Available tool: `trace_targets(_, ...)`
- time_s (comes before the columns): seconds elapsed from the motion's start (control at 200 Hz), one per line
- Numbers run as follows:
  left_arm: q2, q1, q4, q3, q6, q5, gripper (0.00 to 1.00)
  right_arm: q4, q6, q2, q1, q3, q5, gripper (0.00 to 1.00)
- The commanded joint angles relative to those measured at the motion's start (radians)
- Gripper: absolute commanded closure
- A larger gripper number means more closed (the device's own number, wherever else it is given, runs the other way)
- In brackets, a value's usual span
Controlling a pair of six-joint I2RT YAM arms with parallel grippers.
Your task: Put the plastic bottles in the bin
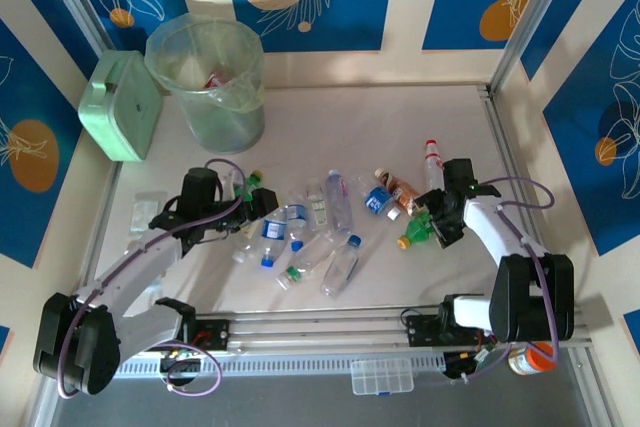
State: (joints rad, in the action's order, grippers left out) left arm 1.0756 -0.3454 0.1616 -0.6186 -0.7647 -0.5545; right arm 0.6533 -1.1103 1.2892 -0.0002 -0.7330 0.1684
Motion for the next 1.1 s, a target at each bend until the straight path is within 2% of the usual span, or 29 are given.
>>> trace_targets(0.0,-0.005,-0.007,0.016,-0.063,0.026,-0.03,0.0,-0.015,0.002,0.031,-0.009,0.0,0.008,0.15)
trace_targets(0.23,-0.003,-0.007,0.036,-0.087,0.04,-0.038,0.0,-0.046,-0.003,0.044,-0.018,0.032,0.006,0.28)
trace_targets(0.405,0.001,-0.009,0.028,-0.091,0.03,-0.048,0.0,-0.025,0.004,0.02,-0.035,0.035,0.012,0.45)
trace_targets(0.525,-0.001,-0.016,0.059,-0.12,0.045,-0.049,0.0,0.006,0.016,-0.052,-0.029,0.036,0.01,0.47)
trace_targets(0.63,-0.003,-0.034,0.154,-0.185,0.102,-0.002,0.0,0.021,0.059,-0.149,-0.01,0.032,-0.016,0.48)
trace_targets(0.76,0.007,-0.064,0.236,-0.265,0.162,0.045,0.0,0.018,0.145,-0.289,0.058,0.01,-0.048,0.5)
trace_targets(0.92,0.039,-0.122,0.273,-0.346,0.195,0.077,0.0,-0.121,0.309,-0.466,0.205,-0.001,-0.139,0.5)
trace_targets(1.09,0.068,-0.186,0.17,-0.368,0.183,-0.004,0.0,-0.243,0.464,-0.506,0.354,-0.053,-0.295,0.49)
